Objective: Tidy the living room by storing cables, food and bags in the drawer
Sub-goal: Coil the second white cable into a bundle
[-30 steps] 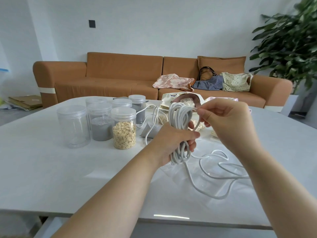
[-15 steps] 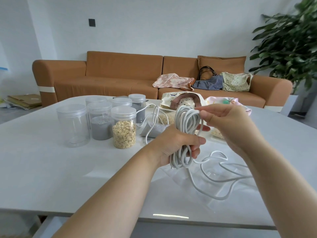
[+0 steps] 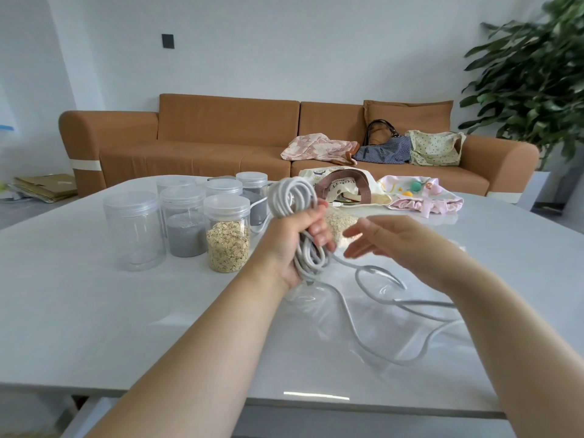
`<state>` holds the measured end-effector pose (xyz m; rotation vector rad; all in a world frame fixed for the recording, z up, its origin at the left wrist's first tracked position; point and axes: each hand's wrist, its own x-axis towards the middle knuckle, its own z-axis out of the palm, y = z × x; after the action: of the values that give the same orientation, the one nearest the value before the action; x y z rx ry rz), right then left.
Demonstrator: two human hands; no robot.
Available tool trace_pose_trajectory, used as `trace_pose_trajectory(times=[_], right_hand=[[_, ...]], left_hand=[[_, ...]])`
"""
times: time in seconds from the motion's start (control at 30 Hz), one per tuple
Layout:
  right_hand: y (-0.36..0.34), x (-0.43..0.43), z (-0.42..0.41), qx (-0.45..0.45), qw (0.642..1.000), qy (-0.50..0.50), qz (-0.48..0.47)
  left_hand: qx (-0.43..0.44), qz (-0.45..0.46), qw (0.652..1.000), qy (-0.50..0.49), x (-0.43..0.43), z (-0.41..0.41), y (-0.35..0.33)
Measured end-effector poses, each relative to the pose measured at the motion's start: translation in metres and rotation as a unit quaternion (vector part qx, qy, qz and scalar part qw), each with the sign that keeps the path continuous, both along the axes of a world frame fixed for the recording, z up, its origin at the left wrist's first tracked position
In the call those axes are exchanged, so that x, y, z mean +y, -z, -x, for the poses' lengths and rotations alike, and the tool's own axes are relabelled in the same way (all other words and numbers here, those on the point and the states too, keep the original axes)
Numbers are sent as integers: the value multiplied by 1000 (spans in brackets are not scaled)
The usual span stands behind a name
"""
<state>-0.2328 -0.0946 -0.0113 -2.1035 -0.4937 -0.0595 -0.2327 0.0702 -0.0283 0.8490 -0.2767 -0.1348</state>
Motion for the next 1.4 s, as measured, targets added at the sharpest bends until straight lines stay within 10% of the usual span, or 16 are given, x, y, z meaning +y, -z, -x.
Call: trace_pose_trajectory(times=[0.2,0.53,0.7,1.0,1.27,1.4], right_hand=[[2,-4,-1,-55,969,35,239],[-4,-22,-9,-11,994,84,-71],[-3,-32,-16,193,898,-40,-393],[5,-29,-23,160,944,103,-269],[8,-39,-25,422,740,-227,-472],[17,-37,-16,388,761,-227,-468]], left_hand=[[25,142,988,-52,13,-9,0],[81,111,981,-138,16,-14,-2],[109,49,973,-197,14,-18,1],[91,108,979,-150,14,-11,-3],[51,58,989,-130,8,-6,-4],[37,44,991,-121,5,-5,-5]])
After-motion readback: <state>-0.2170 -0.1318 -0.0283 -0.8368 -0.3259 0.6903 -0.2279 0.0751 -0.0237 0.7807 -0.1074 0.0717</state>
